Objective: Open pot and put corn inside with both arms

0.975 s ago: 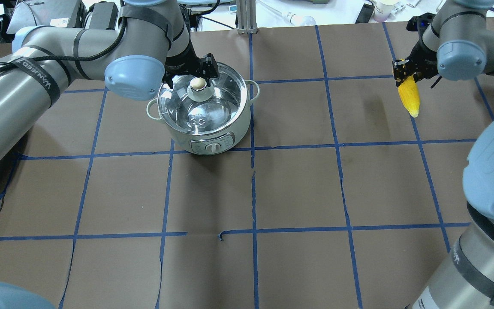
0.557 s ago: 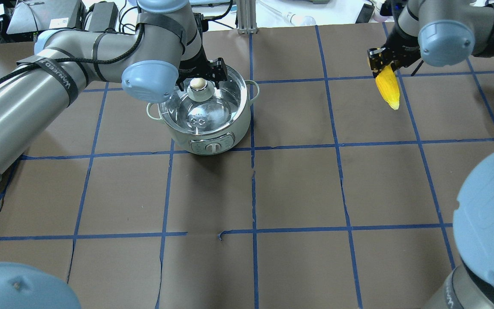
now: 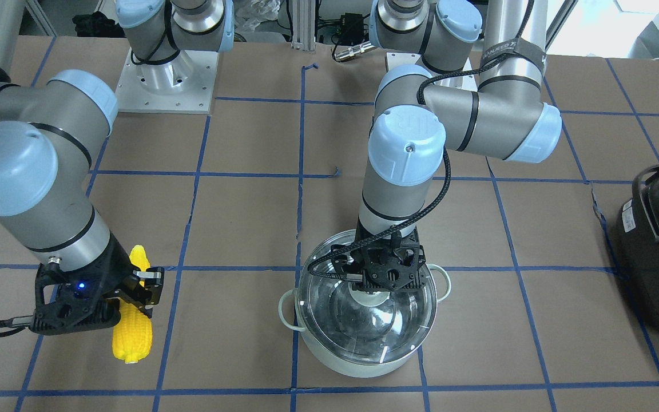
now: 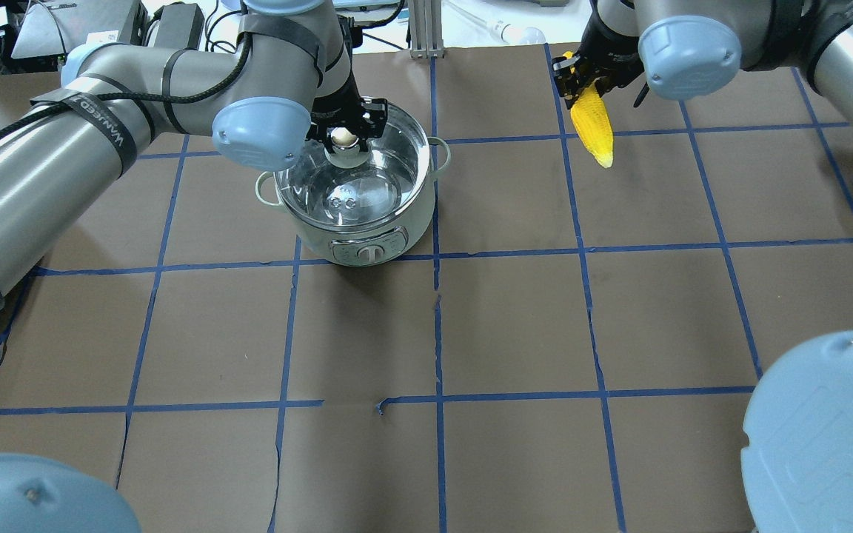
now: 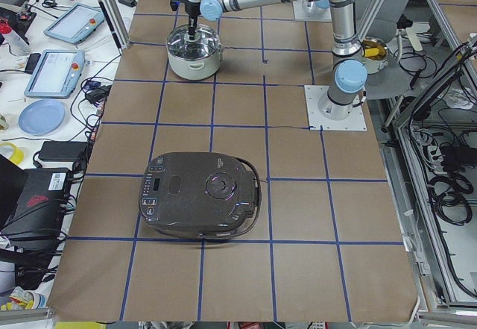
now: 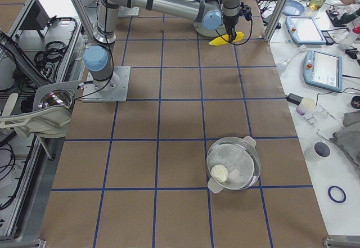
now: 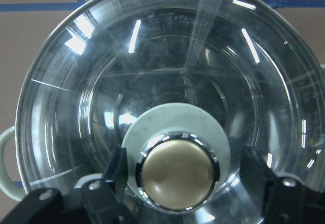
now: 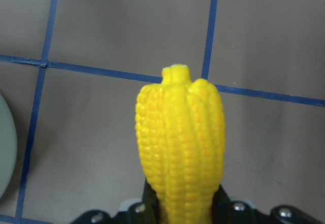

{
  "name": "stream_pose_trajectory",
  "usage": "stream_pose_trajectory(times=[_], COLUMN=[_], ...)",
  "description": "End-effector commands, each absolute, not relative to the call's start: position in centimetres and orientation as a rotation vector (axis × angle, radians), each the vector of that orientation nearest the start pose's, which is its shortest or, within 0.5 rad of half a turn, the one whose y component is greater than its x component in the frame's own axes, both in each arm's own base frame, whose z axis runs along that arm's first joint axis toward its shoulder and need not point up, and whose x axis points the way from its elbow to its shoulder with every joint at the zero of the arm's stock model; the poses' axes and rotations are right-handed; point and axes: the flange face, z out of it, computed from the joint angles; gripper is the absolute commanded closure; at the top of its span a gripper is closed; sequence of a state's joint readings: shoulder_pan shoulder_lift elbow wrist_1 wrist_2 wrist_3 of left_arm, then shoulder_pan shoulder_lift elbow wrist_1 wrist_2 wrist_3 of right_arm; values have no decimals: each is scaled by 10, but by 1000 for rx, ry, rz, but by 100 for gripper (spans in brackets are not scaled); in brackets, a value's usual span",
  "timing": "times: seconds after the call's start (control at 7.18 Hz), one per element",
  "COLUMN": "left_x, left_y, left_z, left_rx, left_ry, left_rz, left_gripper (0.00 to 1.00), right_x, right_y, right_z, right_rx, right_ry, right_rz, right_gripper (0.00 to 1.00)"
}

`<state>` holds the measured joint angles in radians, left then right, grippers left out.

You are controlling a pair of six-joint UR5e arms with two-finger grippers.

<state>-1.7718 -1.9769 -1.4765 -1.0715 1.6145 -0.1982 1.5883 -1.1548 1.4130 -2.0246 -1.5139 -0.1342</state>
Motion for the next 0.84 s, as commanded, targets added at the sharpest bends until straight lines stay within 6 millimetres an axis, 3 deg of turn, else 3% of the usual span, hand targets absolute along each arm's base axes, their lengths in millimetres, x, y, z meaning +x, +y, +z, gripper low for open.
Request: stream_pose_trajectory(times=[0.0, 0.14, 0.28, 0.42, 0.7], left_x=[-252, -235, -183, -128, -66], left_y=[-621, -624, -638, -648, -649], left_z=[374, 386, 393, 394, 383], left_rx=[-15, -37, -66, -6, 36], left_ry=[3121, 3114, 3103, 3097, 3091], left_rz=[-350, -289, -195, -162, -30], left_gripper=[99, 100, 100, 100, 100], right_x=[205, 230, 252, 280, 331], right_y=[-649, -641, -633, -620, -596], right_z=[381, 381, 381, 381, 375], right_rx=[-234, -215, -222, -119, 34], right_ry=[3065, 3071, 3077, 3065, 3061], right_rz=[-327, -330, -335, -327, -288], right_gripper=[80, 80, 80, 80, 80])
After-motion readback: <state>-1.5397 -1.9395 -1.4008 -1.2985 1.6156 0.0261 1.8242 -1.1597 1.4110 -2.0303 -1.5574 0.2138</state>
